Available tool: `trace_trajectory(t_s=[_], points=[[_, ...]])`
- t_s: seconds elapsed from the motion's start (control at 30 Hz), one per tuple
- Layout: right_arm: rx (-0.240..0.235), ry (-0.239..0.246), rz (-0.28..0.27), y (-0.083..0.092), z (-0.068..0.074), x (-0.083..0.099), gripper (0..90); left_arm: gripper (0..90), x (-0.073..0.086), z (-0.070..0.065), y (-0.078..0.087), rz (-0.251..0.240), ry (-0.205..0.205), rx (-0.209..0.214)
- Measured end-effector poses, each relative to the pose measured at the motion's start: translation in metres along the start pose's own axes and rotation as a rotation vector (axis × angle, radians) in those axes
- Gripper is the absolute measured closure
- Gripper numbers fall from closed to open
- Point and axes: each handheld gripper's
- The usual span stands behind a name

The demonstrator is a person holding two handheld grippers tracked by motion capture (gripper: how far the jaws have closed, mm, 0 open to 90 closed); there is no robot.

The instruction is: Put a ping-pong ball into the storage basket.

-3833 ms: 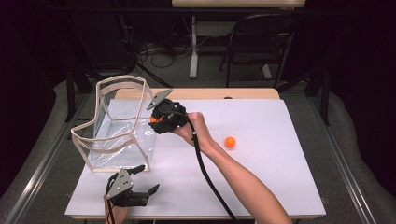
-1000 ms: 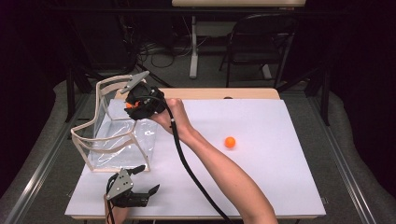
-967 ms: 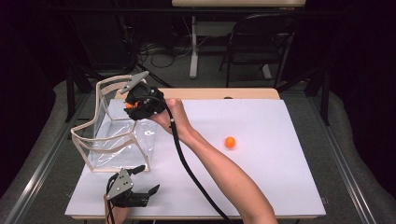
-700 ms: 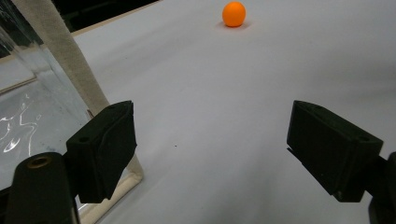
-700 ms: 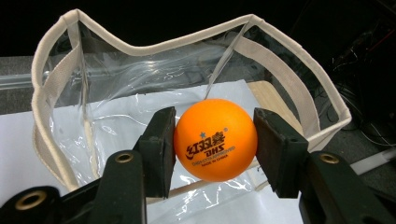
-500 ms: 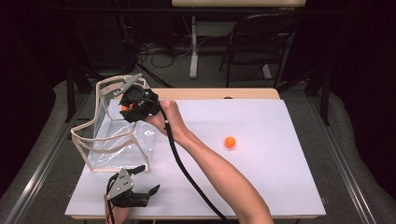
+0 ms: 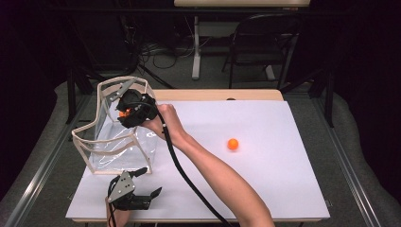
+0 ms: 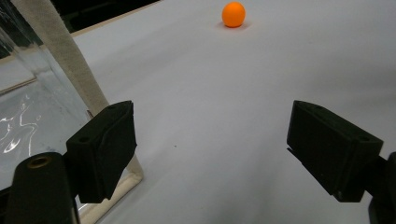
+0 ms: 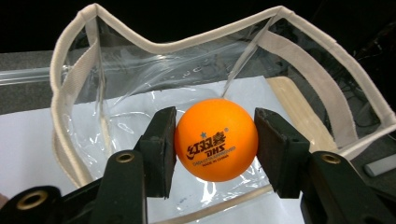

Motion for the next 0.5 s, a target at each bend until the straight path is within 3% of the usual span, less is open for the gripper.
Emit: trace_trajectory(t_s=[0.5], points=[[-0.041,-0.015,0.042,-0.0038,0.0017,0.0026,49.5,15.7,-0.0003,-0.0002,0.0001,0.003,0.0,0.001]])
Point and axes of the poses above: each handheld gripper's, and its own axes: y roughly backward along the jaws, x roughly out of its underside, z roughly to its left, and after that the axes turned 13 degrees about -z, right-handed
